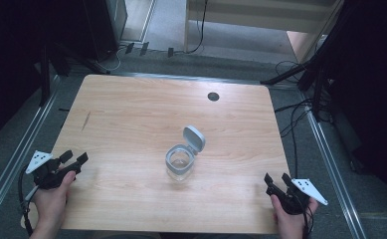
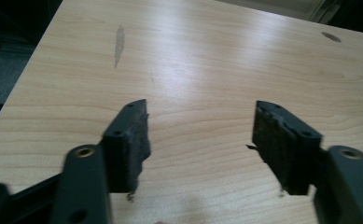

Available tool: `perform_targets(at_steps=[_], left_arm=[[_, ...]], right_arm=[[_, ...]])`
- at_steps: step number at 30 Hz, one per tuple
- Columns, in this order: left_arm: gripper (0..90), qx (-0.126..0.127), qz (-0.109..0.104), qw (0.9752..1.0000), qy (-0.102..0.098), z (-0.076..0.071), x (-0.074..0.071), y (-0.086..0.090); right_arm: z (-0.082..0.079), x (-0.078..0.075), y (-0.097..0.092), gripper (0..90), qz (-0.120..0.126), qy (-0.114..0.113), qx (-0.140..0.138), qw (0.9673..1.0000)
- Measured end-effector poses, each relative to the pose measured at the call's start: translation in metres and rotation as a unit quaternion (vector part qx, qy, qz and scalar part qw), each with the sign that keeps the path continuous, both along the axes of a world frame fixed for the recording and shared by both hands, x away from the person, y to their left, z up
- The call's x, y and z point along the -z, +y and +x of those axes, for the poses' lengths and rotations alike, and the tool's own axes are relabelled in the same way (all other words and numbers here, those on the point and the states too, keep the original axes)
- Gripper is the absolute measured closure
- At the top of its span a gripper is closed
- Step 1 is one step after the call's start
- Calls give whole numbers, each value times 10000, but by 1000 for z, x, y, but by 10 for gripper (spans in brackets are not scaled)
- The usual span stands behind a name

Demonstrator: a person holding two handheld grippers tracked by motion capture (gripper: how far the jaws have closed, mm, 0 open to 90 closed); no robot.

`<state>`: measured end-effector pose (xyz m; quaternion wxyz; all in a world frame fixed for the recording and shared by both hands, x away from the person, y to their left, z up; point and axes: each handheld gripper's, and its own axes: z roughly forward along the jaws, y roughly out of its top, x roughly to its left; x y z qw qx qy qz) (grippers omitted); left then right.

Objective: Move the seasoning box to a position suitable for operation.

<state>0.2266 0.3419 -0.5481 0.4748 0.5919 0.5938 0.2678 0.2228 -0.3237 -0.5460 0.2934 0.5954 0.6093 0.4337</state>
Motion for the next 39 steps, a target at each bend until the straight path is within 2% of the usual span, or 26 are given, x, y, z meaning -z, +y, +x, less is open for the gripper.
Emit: perform_targets(at_steps=[3,4,6,7,8,10,12,13,15,17,21,24,26,29,31,33,35,38,39], left_arm=[[512,27,229,9997,-72,1,-2,-9],[529,90,155,9998,-81,1,-2,-12],[554,298,-202,9993,-64,4,-4,-18],[566,390,-240,9989,-63,6,-5,-23],[579,450,-191,9988,-68,8,-6,-29],[614,621,-195,9978,-85,13,-9,-39],[666,882,-356,9954,-126,18,-13,-48],[687,978,-367,9944,-129,20,-15,-54],[703,1105,-199,9936,-110,25,-19,-67],[712,1251,-230,9918,-86,30,-22,-79],[725,1384,-394,9896,-44,39,-32,-100],[734,1441,-417,9887,-54,46,-35,-112],[746,1489,-427,9879,4,49,-33,-120],[758,1645,-356,9857,59,53,-30,-133],[771,1791,-324,9832,104,56,-29,-142],[791,1958,-293,9801,101,58,-30,-153],[812,2166,-211,9760,86,58,-33,-166],[831,2500,-105,9682,45,55,-36,-183],[831,2564,-112,9665,53,53,-37,-187]], right_arm=[[2,-2,3,354,72,34,-91,9999],[2,-3,4,375,117,53,-97,9999],[2,-7,9,420,179,48,-198,9996],[2,-10,14,430,75,-1,-239,9997],[2,-13,19,452,-34,-53,-253,9997],[2,-20,29,487,-62,-108,-207,9997],[5,-25,38,542,20,-13,-216,9998],[8,-28,43,557,30,57,-279,9996],[14,-30,54,573,40,80,-375,9993],[21,-31,64,590,189,77,-460,9987],[34,-35,88,596,399,46,-679,9969],[44,-40,106,609,542,-3,-885,9946],[49,-43,120,637,465,-8,-998,9939],[52,-46,141,690,442,-81,-1400,9891],[50,-45,152,764,538,-104,-1628,9851],[44,-43,162,847,547,-180,-1622,9851],[38,-41,171,900,486,-130,-1665,9847],[25,-41,182,900,543,-95,-1715,9836],[21,-40,186,900,490,-75,-1747,9834]])
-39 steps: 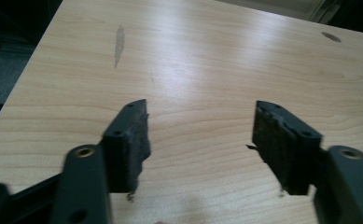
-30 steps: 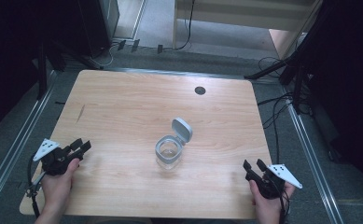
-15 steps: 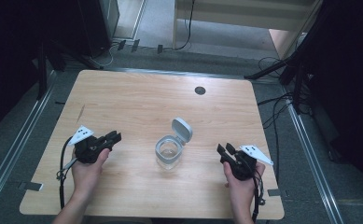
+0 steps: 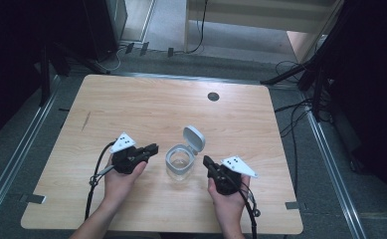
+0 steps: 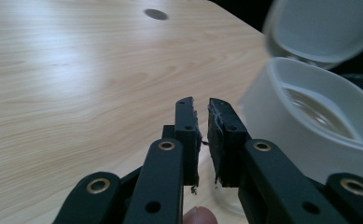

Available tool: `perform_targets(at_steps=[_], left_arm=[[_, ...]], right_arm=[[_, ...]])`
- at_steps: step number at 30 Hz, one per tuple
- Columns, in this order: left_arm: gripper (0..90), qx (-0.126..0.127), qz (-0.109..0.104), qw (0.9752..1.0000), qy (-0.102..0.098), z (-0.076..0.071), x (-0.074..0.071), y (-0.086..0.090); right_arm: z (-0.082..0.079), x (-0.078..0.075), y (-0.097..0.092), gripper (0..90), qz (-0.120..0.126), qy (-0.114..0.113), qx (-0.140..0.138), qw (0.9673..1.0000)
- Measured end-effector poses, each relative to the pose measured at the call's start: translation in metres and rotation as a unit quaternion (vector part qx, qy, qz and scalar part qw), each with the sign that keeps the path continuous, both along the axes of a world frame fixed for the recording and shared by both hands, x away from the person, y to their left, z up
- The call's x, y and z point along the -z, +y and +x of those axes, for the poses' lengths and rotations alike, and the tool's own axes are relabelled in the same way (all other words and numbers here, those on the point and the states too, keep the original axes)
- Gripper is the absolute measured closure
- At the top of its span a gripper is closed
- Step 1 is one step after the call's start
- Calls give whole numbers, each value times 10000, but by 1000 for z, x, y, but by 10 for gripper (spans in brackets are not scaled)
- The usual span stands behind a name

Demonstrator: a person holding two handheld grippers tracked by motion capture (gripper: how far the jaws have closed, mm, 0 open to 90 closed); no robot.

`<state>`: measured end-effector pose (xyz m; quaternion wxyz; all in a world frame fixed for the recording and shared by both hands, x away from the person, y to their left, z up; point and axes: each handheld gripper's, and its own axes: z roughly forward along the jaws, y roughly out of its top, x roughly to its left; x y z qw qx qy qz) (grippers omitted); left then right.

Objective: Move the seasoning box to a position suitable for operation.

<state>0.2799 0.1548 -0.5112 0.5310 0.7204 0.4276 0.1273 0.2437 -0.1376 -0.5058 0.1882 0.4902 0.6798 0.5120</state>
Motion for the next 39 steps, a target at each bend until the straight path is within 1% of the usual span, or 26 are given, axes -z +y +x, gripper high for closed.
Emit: perform_targets(at_steps=[3,4,8,10,12,14,16,18,19,22,24,27,29,33,35,36,37,38,39], left_arm=[[830,124,37,9999,-5,-2,-1,-7],[831,156,44,9999,4,-2,0,-8],[838,265,76,9996,14,-4,0,-12],[857,278,132,9995,-5,-6,0,-14],[867,297,126,9995,-2,-8,0,-14],[873,323,112,9994,4,-10,0,-15],[874,355,149,9993,-13,-13,-1,-18],[873,420,122,9990,13,-16,-1,-20],[871,444,98,9990,41,-17,-1,-21],[872,478,112,9988,36,-21,-2,-24],[871,469,90,9989,38,-23,-2,-25],[869,453,98,9989,30,-27,-2,-25],[871,419,136,9990,2,-29,-2,-25],[865,356,89,9993,14,-31,-1,-24],[808,276,109,9996,-33,-33,-1,-19],[776,264,86,9996,-42,-34,-1,-16],[734,161,47,9998,-49,-34,0,-12],[669,-18,38,10000,-72,-35,0,-5],[581,-243,26,9997,-55,-35,0,3]], right_arm=[[-9,3,13,900,-160,106,-59,9998],[-11,4,17,900,-187,120,-33,9997],[-13,5,25,900,-209,123,-16,9997],[-11,6,26,900,-197,124,-27,9997],[-10,6,26,900,-190,106,8,9998],[-8,6,24,900,-191,81,-19,9998],[-6,7,22,900,-195,52,-33,9998],[-4,7,20,900,-270,-19,-21,9996],[-3,7,18,900,-281,-19,-12,9996],[1,7,14,900,-219,-17,-61,9997],[5,8,12,900,-191,-50,-176,9996],[12,8,8,900,-108,-3,-345,9993],[15,8,8,900,-140,-44,-429,9990],[17,8,10,900,-156,-35,-511,9986],[19,8,11,900,-174,-43,-587,9981],[21,7,12,900,-238,-51,-641,9976],[22,7,12,900,-298,-56,-646,9975],[23,6,13,900,-362,-88,-677,9970],[25,5,13,900,-394,-95,-705,9967]])
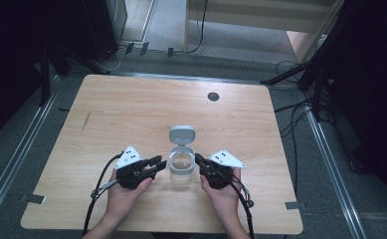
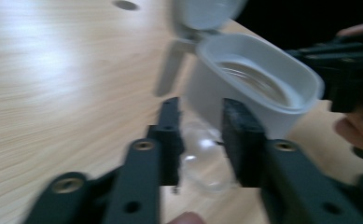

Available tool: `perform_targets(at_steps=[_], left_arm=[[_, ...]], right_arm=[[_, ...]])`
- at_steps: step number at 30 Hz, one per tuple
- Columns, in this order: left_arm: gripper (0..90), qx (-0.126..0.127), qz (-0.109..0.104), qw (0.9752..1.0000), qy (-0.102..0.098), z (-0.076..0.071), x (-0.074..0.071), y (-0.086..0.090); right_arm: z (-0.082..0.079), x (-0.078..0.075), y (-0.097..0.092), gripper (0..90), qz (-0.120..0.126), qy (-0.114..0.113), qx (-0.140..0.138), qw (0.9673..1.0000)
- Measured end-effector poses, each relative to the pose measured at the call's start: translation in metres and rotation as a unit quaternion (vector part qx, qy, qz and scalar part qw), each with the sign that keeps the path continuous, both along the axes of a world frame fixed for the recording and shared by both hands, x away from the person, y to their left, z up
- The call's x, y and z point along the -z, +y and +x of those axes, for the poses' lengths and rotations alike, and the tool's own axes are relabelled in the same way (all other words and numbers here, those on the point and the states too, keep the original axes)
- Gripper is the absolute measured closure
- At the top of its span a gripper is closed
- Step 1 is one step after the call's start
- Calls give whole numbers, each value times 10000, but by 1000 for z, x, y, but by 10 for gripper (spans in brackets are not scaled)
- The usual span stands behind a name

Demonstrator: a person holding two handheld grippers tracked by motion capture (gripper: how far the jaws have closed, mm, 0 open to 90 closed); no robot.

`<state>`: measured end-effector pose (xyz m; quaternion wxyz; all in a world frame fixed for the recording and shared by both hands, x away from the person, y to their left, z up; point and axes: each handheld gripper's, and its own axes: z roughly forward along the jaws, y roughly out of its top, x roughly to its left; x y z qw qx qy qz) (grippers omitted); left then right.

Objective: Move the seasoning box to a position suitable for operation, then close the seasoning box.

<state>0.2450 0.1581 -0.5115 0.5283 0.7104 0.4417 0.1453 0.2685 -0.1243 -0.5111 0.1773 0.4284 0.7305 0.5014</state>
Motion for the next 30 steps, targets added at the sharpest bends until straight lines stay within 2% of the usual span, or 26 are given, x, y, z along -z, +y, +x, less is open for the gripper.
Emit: perform_targets(at_steps=[2,3,4,5,6,7,9,13,14,16,17,18,19,21,23,27,30], left_arm=[[397,-487,-75,9988,23,0,4,23],[357,-650,-117,9978,51,-1,7,37],[329,-650,-117,9978,51,-1,7,37],[301,-874,-80,9961,86,-2,14,66],[271,-992,16,9950,64,-4,18,80],[251,-1086,76,9940,87,-6,22,94],[217,-1292,55,9915,162,-11,27,122],[209,-1680,274,9854,68,-19,29,156],[209,-1793,389,9830,58,-19,31,164],[211,-1956,574,9790,94,-16,34,171],[211,-2033,584,9773,136,-15,35,174],[212,-2056,472,9773,188,-13,36,176],[212,-2062,451,9773,177,-13,36,175],[227,-2013,557,9779,82,-13,37,169],[228,-1995,622,9779,80,-13,38,167],[228,-1994,530,9784,149,-11,39,169],[229,-1979,550,9786,160,-10,39,169]], right_arm=[[4,-2,-1,900,-55,5,-9,10000],[6,-3,-2,900,-63,23,-24,10000],[8,-4,-3,900,-83,41,-33,10000],[11,-5,-5,900,-72,54,-22,10000],[14,-7,-6,900,-70,49,-11,10000],[16,-8,-8,900,-67,44,13,10000],[22,-11,-11,900,-63,49,67,9999],[37,-20,-17,899,-71,19,193,9998],[40,-22,-17,899,-55,13,202,9998],[46,-28,-18,893,-14,24,224,9997],[49,-31,-18,893,0,8,223,9998],[52,-33,-17,895,50,24,219,9997],[55,-34,-16,897,94,49,202,9997],[61,-36,-12,900,127,77,166,9998],[67,-37,-9,900,184,133,133,9997],[79,-44,-4,900,373,137,88,9992],[84,-51,-2,900,497,92,-13,9987]])
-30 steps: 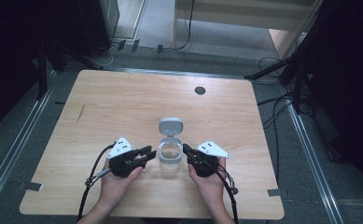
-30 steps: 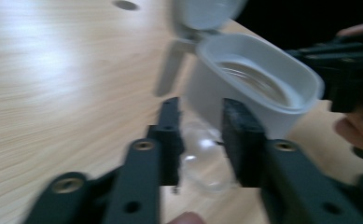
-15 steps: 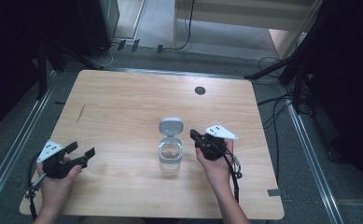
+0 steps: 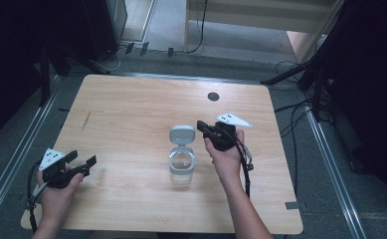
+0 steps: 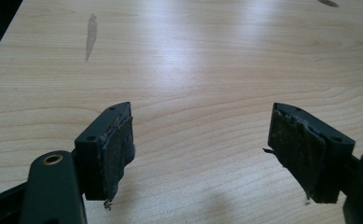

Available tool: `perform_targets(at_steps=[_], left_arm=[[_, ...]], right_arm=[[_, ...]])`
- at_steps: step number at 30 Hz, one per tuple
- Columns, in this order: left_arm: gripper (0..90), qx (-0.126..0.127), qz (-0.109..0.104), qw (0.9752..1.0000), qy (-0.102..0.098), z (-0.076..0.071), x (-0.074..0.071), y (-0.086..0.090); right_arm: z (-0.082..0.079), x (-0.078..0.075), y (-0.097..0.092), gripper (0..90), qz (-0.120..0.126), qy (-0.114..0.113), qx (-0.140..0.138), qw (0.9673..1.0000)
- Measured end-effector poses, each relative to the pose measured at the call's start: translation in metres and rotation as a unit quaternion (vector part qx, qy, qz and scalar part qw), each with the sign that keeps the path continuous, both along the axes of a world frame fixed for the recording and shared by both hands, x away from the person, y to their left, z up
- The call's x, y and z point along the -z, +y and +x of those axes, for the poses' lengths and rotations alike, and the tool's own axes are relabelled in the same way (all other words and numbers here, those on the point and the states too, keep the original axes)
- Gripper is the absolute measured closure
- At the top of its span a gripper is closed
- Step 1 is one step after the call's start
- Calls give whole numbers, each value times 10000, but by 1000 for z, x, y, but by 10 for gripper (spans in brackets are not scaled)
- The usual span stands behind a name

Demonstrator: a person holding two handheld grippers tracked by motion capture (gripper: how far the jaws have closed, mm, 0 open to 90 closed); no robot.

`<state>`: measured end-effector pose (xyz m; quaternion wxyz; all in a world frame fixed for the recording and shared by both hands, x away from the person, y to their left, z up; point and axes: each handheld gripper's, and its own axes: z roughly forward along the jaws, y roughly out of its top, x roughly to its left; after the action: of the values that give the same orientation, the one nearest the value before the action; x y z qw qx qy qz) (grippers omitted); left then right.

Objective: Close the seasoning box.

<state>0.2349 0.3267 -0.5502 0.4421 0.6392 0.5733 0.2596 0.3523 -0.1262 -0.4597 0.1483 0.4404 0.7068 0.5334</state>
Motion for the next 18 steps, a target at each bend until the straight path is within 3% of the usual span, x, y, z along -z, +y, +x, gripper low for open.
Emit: perform_targets(at_steps=[5,11,16,18], left_arm=[[236,15,39,10000,31,1,0,-1],[245,-2,95,9999,89,2,1,-2],[254,-9,133,9998,116,3,1,-3],[254,-3,117,9999,117,3,1,-3]], right_arm=[[-4,-9,3,900,21,-96,-257,9996],[-27,-11,3,885,54,-168,-597,9981],[-35,-6,-9,826,-11,-221,-353,9991],[-37,-3,-16,684,-57,-263,-202,9994]])
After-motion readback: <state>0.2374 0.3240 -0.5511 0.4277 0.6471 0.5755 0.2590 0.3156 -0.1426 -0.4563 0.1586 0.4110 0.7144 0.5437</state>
